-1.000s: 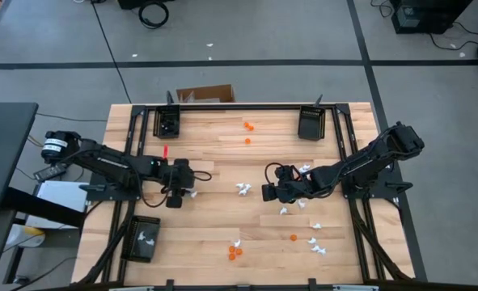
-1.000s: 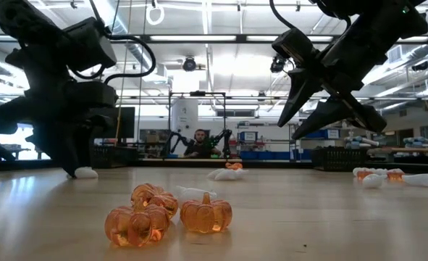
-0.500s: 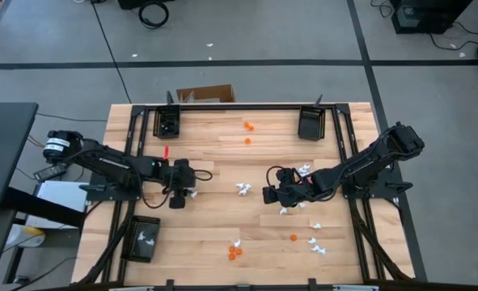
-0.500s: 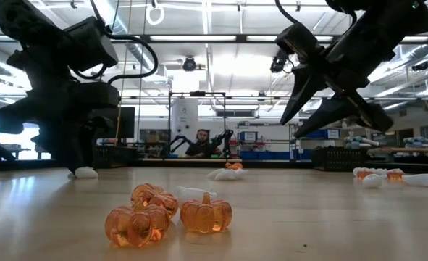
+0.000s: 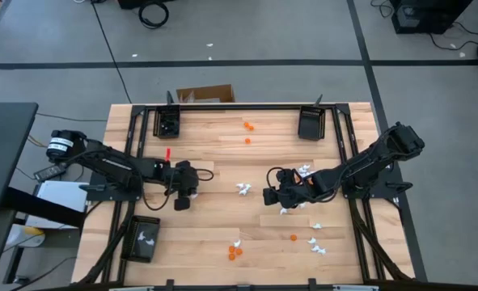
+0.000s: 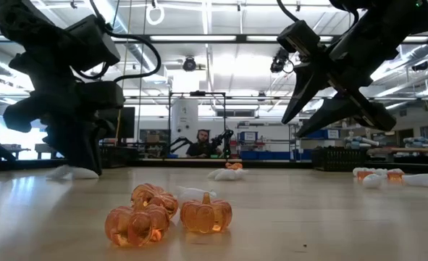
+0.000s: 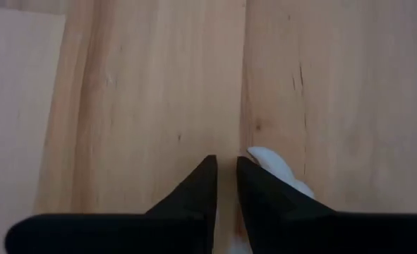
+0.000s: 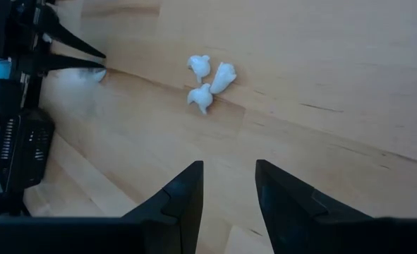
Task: Sort Halloween decoration
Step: Put the white ghost toy into the bottom black basket
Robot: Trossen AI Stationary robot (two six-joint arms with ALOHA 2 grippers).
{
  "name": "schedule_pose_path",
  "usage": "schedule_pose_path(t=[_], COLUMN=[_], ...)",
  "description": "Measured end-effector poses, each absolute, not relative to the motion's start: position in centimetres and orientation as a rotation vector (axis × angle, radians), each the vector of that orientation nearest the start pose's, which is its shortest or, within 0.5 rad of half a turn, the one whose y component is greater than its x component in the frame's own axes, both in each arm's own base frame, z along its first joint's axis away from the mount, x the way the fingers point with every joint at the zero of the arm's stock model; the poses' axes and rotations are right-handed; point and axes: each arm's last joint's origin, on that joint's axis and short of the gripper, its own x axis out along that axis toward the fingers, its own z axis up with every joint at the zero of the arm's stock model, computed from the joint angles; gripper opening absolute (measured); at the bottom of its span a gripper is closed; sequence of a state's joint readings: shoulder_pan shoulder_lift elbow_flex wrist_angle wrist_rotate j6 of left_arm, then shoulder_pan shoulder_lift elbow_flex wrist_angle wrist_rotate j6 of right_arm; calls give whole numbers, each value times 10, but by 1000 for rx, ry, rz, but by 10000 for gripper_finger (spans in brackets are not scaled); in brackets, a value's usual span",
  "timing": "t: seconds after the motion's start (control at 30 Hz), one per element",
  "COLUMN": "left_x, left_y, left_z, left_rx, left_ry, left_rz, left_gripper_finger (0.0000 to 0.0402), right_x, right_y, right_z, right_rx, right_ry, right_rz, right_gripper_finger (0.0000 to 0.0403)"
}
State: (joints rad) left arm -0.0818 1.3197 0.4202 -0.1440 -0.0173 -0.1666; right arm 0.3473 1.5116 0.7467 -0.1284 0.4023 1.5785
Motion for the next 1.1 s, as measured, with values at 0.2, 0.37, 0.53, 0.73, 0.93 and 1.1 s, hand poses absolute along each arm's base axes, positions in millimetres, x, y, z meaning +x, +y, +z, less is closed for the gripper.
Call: schedule_pose_path(t=[0.2,0.37,0.53,0.73,0.93,1.1], left_x=[199,190,180,157,141,143], left_y=[-16,-17,-23,-35,-41,-44], left_z=[124,134,151,163,153,150], left_rx=[-158,-278,-396,-468,-246,-208], left_ry=[1041,1037,994,1070,1238,1222], left_rz=[67,113,65,-21,-19,19], left_gripper_finger=[44,26,9,12,66,152], right_x=[270,273,276,280,282,283], right_y=[83,73,59,45,35,33], right_z=[167,166,166,166,167,168], right_rx=[1132,1108,1074,1040,1009,1018], right_ry=[603,663,696,706,709,701], right_rz=[-646,-612,-593,-573,-555,-551], right_gripper_finger=[137,137,137,137,137,137])
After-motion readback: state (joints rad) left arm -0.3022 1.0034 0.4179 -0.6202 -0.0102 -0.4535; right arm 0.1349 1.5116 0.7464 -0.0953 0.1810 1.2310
